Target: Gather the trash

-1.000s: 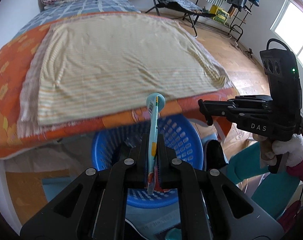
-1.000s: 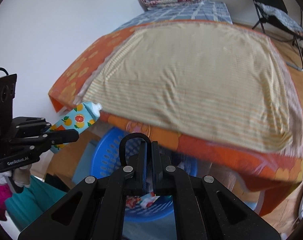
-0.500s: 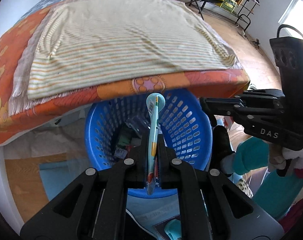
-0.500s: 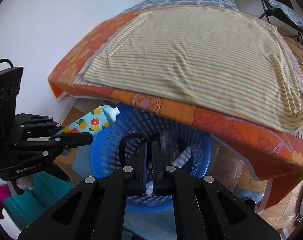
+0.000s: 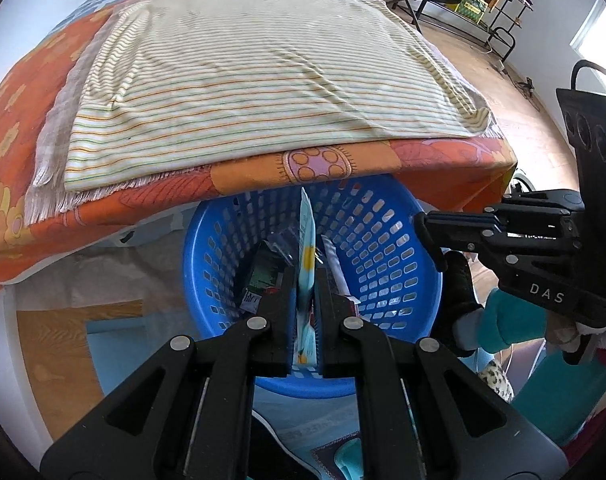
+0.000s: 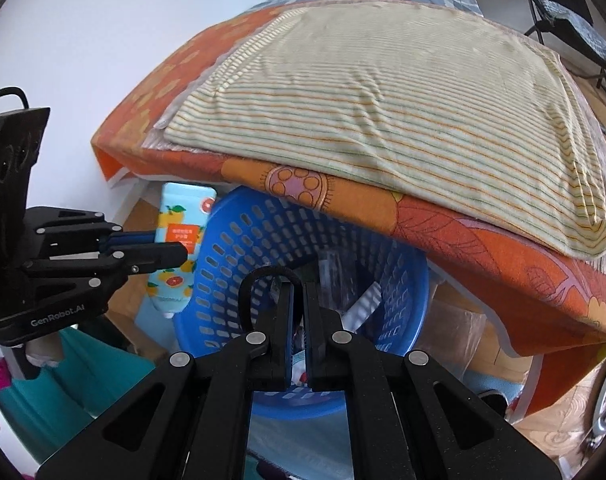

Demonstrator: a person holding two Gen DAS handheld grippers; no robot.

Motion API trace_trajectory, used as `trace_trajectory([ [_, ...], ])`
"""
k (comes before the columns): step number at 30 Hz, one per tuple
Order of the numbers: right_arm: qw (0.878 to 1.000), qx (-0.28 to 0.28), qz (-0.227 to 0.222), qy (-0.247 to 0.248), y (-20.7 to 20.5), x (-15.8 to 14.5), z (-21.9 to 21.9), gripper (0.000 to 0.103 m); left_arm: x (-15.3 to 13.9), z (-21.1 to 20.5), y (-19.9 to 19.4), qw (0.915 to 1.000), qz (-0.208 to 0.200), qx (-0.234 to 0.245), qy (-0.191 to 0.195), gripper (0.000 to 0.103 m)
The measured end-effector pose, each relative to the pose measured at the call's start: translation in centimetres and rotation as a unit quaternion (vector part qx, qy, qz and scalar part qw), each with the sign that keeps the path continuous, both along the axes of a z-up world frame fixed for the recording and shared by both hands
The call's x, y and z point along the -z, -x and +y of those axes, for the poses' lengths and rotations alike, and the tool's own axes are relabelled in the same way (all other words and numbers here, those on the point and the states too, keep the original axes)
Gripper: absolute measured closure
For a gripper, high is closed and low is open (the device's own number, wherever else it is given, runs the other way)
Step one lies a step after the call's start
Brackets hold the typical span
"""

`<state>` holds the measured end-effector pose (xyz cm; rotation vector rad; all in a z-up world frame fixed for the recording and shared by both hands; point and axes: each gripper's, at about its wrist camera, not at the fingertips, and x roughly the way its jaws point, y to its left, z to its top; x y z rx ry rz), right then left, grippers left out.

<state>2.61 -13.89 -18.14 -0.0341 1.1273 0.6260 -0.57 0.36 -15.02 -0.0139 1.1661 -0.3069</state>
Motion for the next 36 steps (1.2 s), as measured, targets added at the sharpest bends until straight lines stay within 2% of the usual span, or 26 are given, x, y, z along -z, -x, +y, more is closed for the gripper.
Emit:
trace_trajectory([
  [7, 1.000, -0.004, 0.001, 0.002, 0.0, 0.1, 0.4, 0.099, 0.1, 0.1, -0.2, 1.0000, 0.000, -0.002, -0.001, 0.098],
  [8, 1.000, -0.005, 0.002, 0.004, 0.0, 0.1, 0.4, 0.096, 0.1, 0.1, -0.3, 1.0000, 0.001, -0.003, -0.001, 0.098],
  [9, 1.000, -0.005, 0.003, 0.006, 0.0, 0.2, 0.5, 0.088, 0.1, 0.1, -0.3, 1.0000, 0.003, -0.004, -0.003, 0.097],
  [10, 1.000, -0.003, 0.004, 0.008, 0.0, 0.2, 0.5, 0.081, 0.2, 0.2, -0.4, 0.9999, 0.006, -0.006, -0.006, 0.088],
  [11, 1.000, -0.001, 0.004, 0.008, 0.0, 0.3, 0.4, 0.064, 0.2, 0.2, -0.4, 0.9999, 0.006, -0.008, -0.007, 0.069],
  [12, 1.000, 0.002, 0.004, 0.007, 0.0, 0.2, 0.3, 0.052, 0.2, 0.3, -0.4, 0.9999, 0.004, -0.011, -0.008, 0.061],
  [13, 1.000, 0.007, 0.001, 0.006, -0.1, 0.1, 0.2, 0.049, 0.1, 0.3, -0.3, 0.9999, -0.001, -0.014, -0.008, 0.053],
  [31, 1.000, 0.022, 0.001, 0.016, -0.3, -0.2, -0.4, 0.048, -0.7, 0.3, -0.5, 0.9994, -0.020, -0.027, -0.013, 0.052],
  [33, 1.000, 0.025, 0.001, 0.015, -0.4, -0.4, -0.5, 0.048, -0.9, 0.3, -0.5, 0.9992, -0.023, -0.028, -0.014, 0.049],
  [34, 1.000, 0.027, 0.001, 0.013, -0.4, -0.6, -0.6, 0.048, -1.0, 0.3, -0.5, 0.9991, -0.027, -0.031, -0.015, 0.043],
  [36, 0.999, 0.031, -0.001, 0.011, -0.5, -0.8, -0.7, 0.048, -1.5, 0.4, -0.5, 0.9987, -0.036, -0.034, -0.010, 0.042],
])
